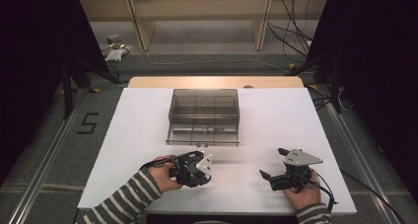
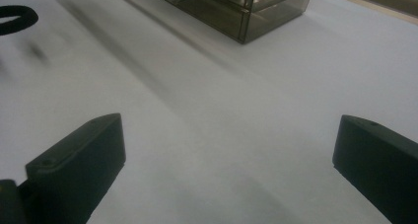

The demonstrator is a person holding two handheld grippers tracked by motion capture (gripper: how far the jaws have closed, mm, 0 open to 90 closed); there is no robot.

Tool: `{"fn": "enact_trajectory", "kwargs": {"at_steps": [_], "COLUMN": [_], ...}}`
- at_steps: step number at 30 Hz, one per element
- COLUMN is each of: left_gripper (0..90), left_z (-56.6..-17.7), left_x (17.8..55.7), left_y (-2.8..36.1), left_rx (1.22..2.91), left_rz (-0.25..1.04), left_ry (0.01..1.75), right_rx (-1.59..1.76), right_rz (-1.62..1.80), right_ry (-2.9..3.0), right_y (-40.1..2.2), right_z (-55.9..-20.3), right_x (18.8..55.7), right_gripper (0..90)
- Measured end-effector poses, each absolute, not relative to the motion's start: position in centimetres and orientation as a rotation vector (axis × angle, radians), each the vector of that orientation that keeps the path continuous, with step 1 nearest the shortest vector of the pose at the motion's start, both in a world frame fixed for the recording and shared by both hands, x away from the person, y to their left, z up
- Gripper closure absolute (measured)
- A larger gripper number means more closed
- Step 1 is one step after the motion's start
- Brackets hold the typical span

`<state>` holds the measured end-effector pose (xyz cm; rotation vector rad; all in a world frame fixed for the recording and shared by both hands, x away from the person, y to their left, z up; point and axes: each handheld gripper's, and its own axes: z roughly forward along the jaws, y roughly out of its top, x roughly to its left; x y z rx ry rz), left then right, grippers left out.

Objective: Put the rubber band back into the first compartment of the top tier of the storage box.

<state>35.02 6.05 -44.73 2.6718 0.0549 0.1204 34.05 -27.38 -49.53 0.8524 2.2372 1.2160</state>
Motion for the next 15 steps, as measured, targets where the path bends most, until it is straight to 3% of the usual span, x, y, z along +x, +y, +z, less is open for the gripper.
{"fn": "enact_trajectory", "kwargs": {"at_steps": [15], "left_gripper": [85.7], "left_z": [-43.2], "left_x": [35.3], "left_y": [6.3], "left_rx": [2.614], "left_rz": [0.129], "left_ry": [0.077], "right_rx": [0.853], "right_rz": [1.216], "right_ry": [2.237], "right_y": [-27.4], "right_z": [-49.5], "right_x": [34.1], "right_gripper": [0.6]}}
